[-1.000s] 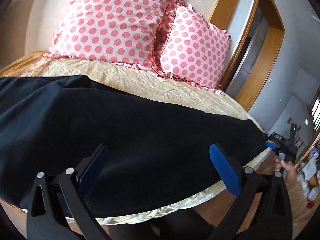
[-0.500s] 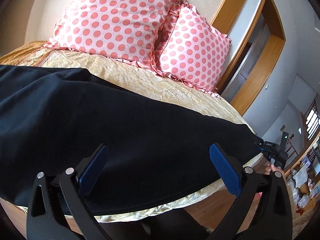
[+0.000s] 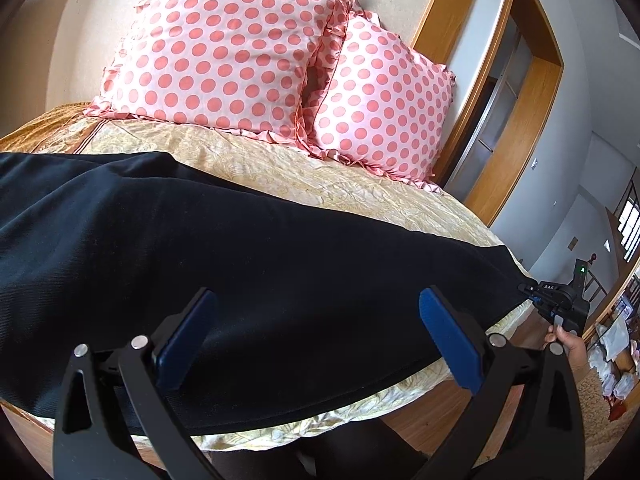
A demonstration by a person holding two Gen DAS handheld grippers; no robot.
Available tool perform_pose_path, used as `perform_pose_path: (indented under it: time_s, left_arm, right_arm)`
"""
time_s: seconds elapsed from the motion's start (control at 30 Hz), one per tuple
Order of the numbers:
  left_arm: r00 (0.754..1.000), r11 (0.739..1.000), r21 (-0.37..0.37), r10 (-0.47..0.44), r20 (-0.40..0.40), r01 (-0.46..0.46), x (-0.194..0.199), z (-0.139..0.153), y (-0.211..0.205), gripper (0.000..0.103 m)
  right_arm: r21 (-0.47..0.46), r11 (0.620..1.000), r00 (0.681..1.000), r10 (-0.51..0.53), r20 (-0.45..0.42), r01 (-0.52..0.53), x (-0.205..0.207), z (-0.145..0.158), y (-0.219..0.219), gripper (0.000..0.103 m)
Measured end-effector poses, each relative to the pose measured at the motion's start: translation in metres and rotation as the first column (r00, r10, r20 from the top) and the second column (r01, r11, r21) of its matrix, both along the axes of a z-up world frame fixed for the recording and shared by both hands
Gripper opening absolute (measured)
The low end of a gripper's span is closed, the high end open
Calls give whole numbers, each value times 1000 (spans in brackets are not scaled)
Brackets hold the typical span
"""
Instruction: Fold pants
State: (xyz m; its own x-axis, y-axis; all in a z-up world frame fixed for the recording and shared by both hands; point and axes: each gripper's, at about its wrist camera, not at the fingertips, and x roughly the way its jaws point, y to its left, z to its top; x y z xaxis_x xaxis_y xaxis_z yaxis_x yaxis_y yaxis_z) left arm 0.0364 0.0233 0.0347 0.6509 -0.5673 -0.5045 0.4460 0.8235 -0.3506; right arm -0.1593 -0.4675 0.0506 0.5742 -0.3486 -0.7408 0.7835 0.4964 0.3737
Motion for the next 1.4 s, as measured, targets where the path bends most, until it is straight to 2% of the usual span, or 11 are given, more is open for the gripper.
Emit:
perform_pose_path:
  time_s: [0.07,0.17,0.37,0.47,0.73,0.87,1.0,1.13,1.2,1.27,1.4]
  left_arm:
    - [1000,1000,9,4,2,-4,1,-1,1,101]
    - [1000,1000,12,4,1,-4,1,-3,0,101]
    - [1000,1000,21,-4,-7,4,3,-6,-1,101]
    - [1000,1000,26,0,-15,0,5,-7,-1,101]
    - [999,1000,25,5,-33,-4,8,-12,1,101]
    - [1000,1000,26,4,-31,-3,8,-12,1,101]
    - [1000,1000,30,5,-30,-4,7,-12,0,101]
    - [1000,999,37,1,-29,0,7,-11,0,101]
    - [1000,999,44,0,-26,1,7,-10,0,101]
    - [1000,999,46,3,-24,-2,7,-10,1,101]
    - [1000,999,46,9,-23,-8,6,-9,1,101]
  right_arm:
    - [17,1000,1000,-14,22,14,-7,5,0,39]
    - [-26,998,998,-52,46,53,-19,17,0,52]
    - [84,991,990,-114,87,106,-33,5,-21,51]
    - [59,993,992,-103,74,99,-28,6,-21,51]
    - [197,975,971,-144,191,105,-40,-1,-33,50]
    - [267,954,971,-184,154,138,-40,1,-34,47]
    - [234,962,985,-160,66,140,-23,6,-32,47]
    - [110,990,996,-81,-31,84,0,9,-23,48]
    - [106,993,998,-53,-15,55,2,7,-21,46]
    - [126,991,999,-39,22,36,1,3,-22,29]
    - [91,995,994,35,108,-45,9,14,-11,24]
